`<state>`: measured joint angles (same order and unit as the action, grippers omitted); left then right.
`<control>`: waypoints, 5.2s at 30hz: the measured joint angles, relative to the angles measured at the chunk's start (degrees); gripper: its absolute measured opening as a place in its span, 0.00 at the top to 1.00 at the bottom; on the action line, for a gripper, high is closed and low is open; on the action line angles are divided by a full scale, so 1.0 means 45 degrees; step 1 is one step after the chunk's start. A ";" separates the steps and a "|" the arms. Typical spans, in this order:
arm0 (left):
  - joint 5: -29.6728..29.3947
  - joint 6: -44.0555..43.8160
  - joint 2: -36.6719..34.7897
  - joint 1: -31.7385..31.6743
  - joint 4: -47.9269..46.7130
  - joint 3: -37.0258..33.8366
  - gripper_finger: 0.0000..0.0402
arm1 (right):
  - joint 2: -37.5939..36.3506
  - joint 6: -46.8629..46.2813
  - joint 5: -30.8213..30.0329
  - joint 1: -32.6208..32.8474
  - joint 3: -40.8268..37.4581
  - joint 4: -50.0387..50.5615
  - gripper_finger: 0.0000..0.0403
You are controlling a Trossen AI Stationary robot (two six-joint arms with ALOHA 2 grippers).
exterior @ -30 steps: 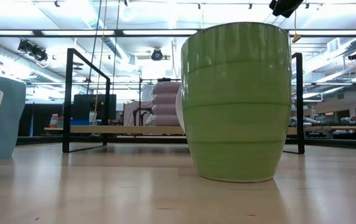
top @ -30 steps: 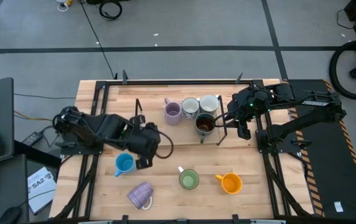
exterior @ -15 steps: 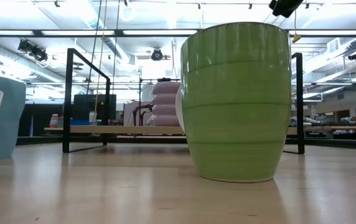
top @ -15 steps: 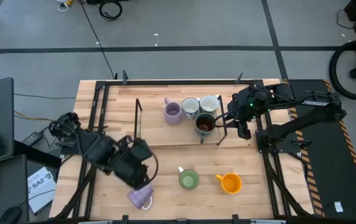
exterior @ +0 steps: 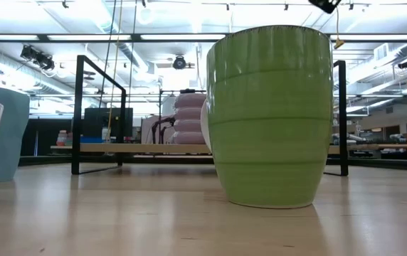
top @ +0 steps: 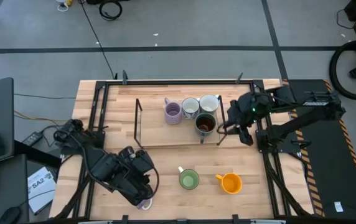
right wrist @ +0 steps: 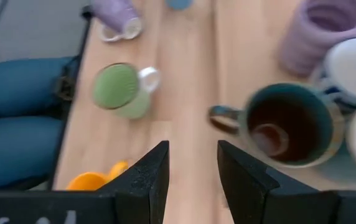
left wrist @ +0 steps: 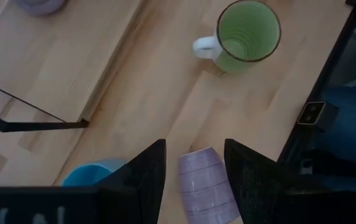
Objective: Place coffee mugs
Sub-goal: Put the yellow mug on the shelf
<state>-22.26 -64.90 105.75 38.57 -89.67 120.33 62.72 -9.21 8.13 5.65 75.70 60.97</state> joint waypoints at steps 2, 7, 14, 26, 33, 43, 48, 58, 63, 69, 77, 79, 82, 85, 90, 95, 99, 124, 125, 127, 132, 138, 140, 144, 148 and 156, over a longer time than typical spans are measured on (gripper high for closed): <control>0.0000 0.0010 0.0165 -0.0004 -0.0001 0.0000 0.58 | 0.0000 -0.0567 0.0000 0.0797 0.0000 0.0005 0.65; 0.0104 -0.0038 0.0278 0.0063 0.0073 0.0000 0.58 | -0.0015 -0.2091 -0.0414 0.3238 -0.0228 -0.0024 0.65; 0.0146 -0.0097 0.0273 0.0073 0.0165 0.0000 0.58 | -0.0005 -0.4606 -0.1333 0.6603 -0.2092 -0.1398 0.65; 0.0146 -0.0092 0.0273 0.0068 0.0283 0.0000 0.58 | 0.0000 -0.5923 -0.2647 0.8560 -0.4606 -0.3603 0.65; 0.0143 -0.0087 0.0273 0.0068 0.0311 0.0000 0.58 | 0.0000 -0.6168 -0.2699 0.8195 -0.5415 -0.3647 0.65; 0.0079 -0.0083 0.0263 0.0066 0.0359 0.0000 0.58 | 0.0000 -0.7300 -0.2611 0.7762 -0.6696 -0.4541 0.65; -0.0005 -0.0083 0.0263 0.0063 0.0359 0.0000 0.58 | 0.0000 -0.7288 -0.2567 0.7763 -0.7445 -0.5838 0.65; -0.0005 -0.0083 0.0263 0.0063 0.0358 0.0000 0.58 | -0.0005 -0.7297 -0.2572 0.7748 -0.8311 -0.6683 0.65; -0.0005 -0.0083 0.0263 0.0063 0.0358 0.0000 0.58 | -0.0005 -0.7301 -0.2577 0.7748 -0.8817 -0.7479 0.65; -0.0010 -0.0083 0.0263 0.0063 0.0359 0.0000 0.58 | -0.0005 -0.7685 -0.2572 0.7748 -0.9507 -0.8720 0.65; -0.0015 -0.0083 0.0263 0.0063 0.0359 0.0000 0.58 | -0.0015 -0.7752 -0.2592 0.7748 -1.0078 -0.9044 0.65; -0.0051 -0.0083 0.0263 0.0063 0.0359 0.0000 0.58 | -0.0013 -0.7748 -0.2595 0.7748 -1.0190 -0.9141 0.65; -0.0109 -0.0083 0.0263 0.0063 0.0359 0.0000 0.58 | -0.0010 -0.7743 -0.2601 0.7743 -1.0234 -0.9384 0.65; -0.0136 -0.0083 0.0263 0.0063 0.0359 0.0000 0.58 | -0.0010 -0.7738 -0.2603 0.7743 -1.0234 -0.9350 0.66; -0.0136 -0.0078 0.0263 0.0063 0.0361 0.0000 0.58 | -0.0010 -0.7738 -0.2601 0.7743 -1.0234 -0.9355 0.70; -0.0136 -0.0083 0.0263 0.0063 0.0364 0.0000 0.58 | -0.0010 -0.7738 -0.2597 0.7743 -1.0234 -0.9350 0.78; -0.0136 -0.0083 0.0263 0.0063 0.0411 0.0000 0.58 | -0.0010 -0.7709 -0.2578 0.7743 -1.0231 -0.9334 0.86; -0.0224 -0.0005 0.0258 0.0063 0.0452 0.0000 0.58 | 0.0015 -0.7932 -0.2184 0.6906 -0.7263 -0.7570 0.93; -0.0280 0.0109 0.0258 0.0064 0.0452 0.0000 0.58 | 0.0015 -0.7928 -0.2198 0.6766 -0.6976 -0.7385 0.93; -0.0378 0.0326 0.0258 0.0063 0.0452 0.0000 0.58 | 0.0015 -0.7918 -0.2251 0.6403 -0.6409 -0.7179 0.93; -0.0471 0.0676 0.0258 0.0058 0.0457 0.0000 0.58 | 0.0014 -0.7535 -0.2878 0.5258 -0.5035 -0.7126 0.93; -0.0471 0.0714 0.0258 0.0058 0.0455 0.0000 0.58 | 0.0603 -0.5581 -0.3235 0.3555 -0.3496 -0.7104 0.93; -0.0471 0.0714 0.0258 0.0058 0.0454 0.0000 0.58 | 0.1100 -0.4903 -0.3235 0.2995 -0.2898 -0.7122 0.93; -0.0471 0.0714 0.0258 0.0058 0.0452 0.0005 0.58 | 0.2416 -0.3814 -0.3233 0.1930 -0.1480 -0.7056 0.93; -0.0471 0.0709 0.0258 0.0058 0.0452 0.0005 0.58 | 0.3934 -0.2886 -0.3233 0.0875 -0.0097 -0.6751 0.93; -0.0471 0.0707 0.0258 0.0056 0.0447 0.0005 0.58 | 0.6647 -0.2100 -0.3172 -0.0617 0.1647 -0.6716 0.92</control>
<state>-24.38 -61.72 106.91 38.82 -87.66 120.36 92.63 -18.66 -6.14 2.87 83.11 30.75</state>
